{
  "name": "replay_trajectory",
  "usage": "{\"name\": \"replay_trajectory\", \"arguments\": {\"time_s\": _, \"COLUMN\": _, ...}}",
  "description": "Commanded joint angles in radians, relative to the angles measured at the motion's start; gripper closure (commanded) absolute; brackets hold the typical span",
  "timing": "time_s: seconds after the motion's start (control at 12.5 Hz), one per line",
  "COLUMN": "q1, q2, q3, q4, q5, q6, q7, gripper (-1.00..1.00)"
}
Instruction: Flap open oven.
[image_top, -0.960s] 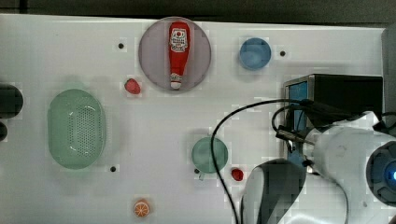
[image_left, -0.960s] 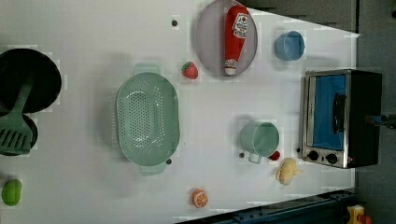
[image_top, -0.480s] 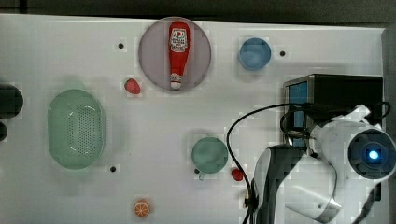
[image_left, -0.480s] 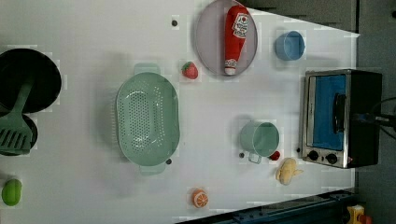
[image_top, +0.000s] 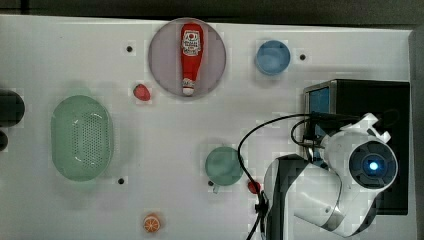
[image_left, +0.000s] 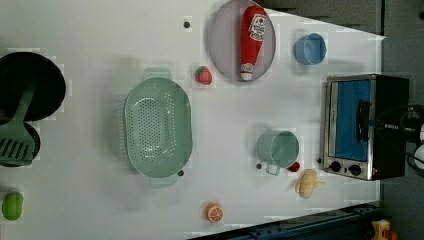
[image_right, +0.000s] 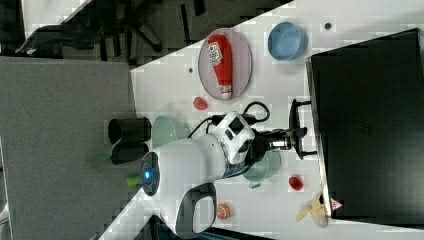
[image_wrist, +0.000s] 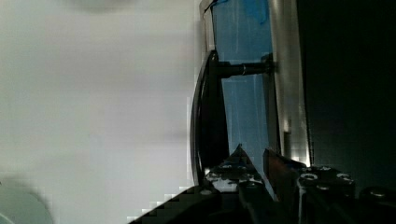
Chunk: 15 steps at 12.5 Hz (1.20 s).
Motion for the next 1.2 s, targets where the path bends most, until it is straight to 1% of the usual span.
{"name": "replay_trajectory", "arguments": {"time_s": 0.08, "q1": -0.003, "q2": 0.029, "q3": 0.007, "q4": -0.013, "q5": -0.008, "q6": 0.039, "q7": -0.034, "gripper": 0.65}}
{"name": "replay_trajectory", "arguments": {"time_s": 0.24, "q1": 0.005, "q2": 0.029, "q3": 0.015, "q4": -0.017, "q5": -0.011, "q6": 0.037, "q7": -0.029, "gripper": 0.65}}
{"name": "replay_trajectory", "arguments": {"time_s": 0.4, "q1": 0.018, "q2": 0.028, "q3": 0.024, "q4": -0.026, "q5": -0.044, "q6": 0.038, "q7": -0.002, "gripper": 0.65}}
{"name": "replay_trajectory", "arguments": {"time_s": 0.8, "q1": 0.060, "q2": 0.029, "q3": 0.077, "q4": -0.053, "q5": -0.233, "q6": 0.020, "q7": 0.253, "gripper": 0.65}}
{"name": "replay_trajectory", "arguments": {"time_s": 1.2, "q1": 0.077, "q2": 0.075, "q3": 0.165, "q4": -0.063, "q5": -0.423, "q6": -0.010, "q7": 0.468, "gripper": 0.65}}
